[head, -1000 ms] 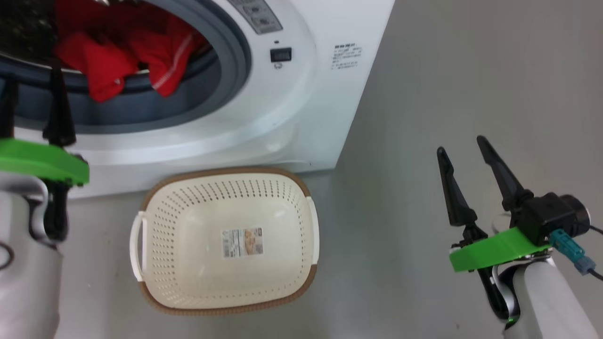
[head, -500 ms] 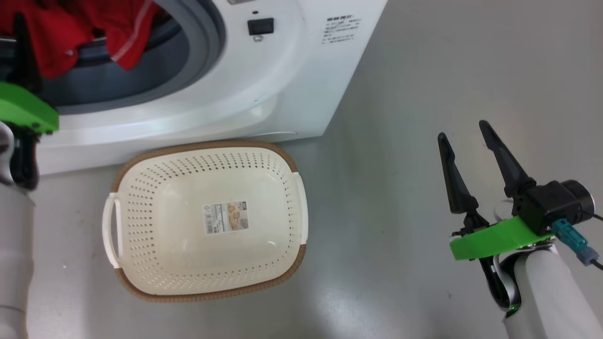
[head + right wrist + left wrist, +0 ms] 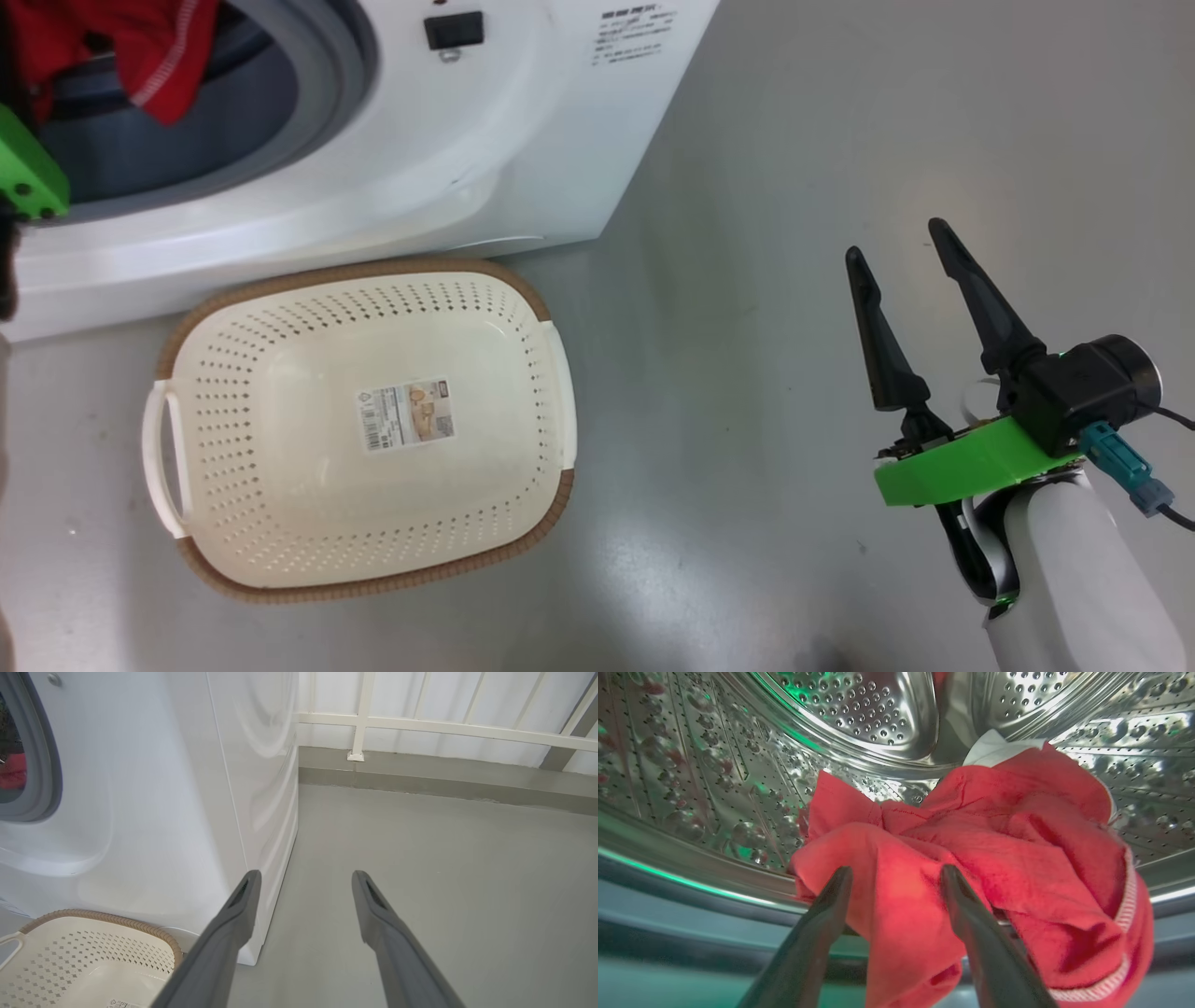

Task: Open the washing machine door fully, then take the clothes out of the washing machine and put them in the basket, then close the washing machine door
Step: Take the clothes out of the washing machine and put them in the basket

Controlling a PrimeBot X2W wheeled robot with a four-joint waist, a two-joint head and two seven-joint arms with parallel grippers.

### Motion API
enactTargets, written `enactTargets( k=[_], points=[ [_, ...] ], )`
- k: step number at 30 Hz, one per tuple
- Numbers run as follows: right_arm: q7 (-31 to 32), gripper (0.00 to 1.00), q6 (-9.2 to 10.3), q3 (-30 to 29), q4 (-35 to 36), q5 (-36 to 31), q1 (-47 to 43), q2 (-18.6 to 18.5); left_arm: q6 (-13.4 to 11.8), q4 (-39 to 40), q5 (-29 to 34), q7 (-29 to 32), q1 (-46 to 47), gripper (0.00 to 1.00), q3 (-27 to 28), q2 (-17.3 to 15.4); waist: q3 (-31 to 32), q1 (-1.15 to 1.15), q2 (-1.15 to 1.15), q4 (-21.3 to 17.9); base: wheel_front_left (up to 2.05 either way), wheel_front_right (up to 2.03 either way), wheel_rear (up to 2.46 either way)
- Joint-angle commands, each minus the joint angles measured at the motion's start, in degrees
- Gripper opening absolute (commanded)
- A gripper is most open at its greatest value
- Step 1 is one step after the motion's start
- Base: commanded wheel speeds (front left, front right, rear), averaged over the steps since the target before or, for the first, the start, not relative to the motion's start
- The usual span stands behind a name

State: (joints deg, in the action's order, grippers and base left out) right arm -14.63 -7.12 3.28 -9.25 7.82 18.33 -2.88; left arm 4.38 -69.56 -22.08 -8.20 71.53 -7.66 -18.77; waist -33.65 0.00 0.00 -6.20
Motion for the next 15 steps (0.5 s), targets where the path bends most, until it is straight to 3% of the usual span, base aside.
enactTargets(
  k=[1,9,11,15],
  points=[
    [-0.37,1.00,-0.36,1.61,1.52,0.75,0.10,0.01,-0.83,0.13,0.69,0.70,1.05,1.00,0.17,-3.68,-0.58,0.00,0.00,-0.67,0.00,0.00,0.00],
    [-0.37,1.00,-0.36,2.03,1.59,1.67,0.30,0.01,-2.52,-2.43,3.61,3.61,2.20,1.00,-3.33,-4.96,-0.96,0.00,0.00,-1.34,0.00,0.00,0.00],
    [-0.37,1.00,-0.36,2.10,1.48,1.85,0.28,0.01,-2.65,-2.86,4.11,4.88,2.02,0.04,-4.10,-5.06,-0.80,0.00,0.00,-1.33,0.00,0.00,0.00],
    [-0.37,1.00,-0.36,2.31,1.46,2.14,0.18,0.01,-2.91,-3.28,4.36,5.90,1.85,0.00,-4.85,-5.06,-0.43,0.00,0.00,-1.17,0.00,0.00,0.00]
  ],
)
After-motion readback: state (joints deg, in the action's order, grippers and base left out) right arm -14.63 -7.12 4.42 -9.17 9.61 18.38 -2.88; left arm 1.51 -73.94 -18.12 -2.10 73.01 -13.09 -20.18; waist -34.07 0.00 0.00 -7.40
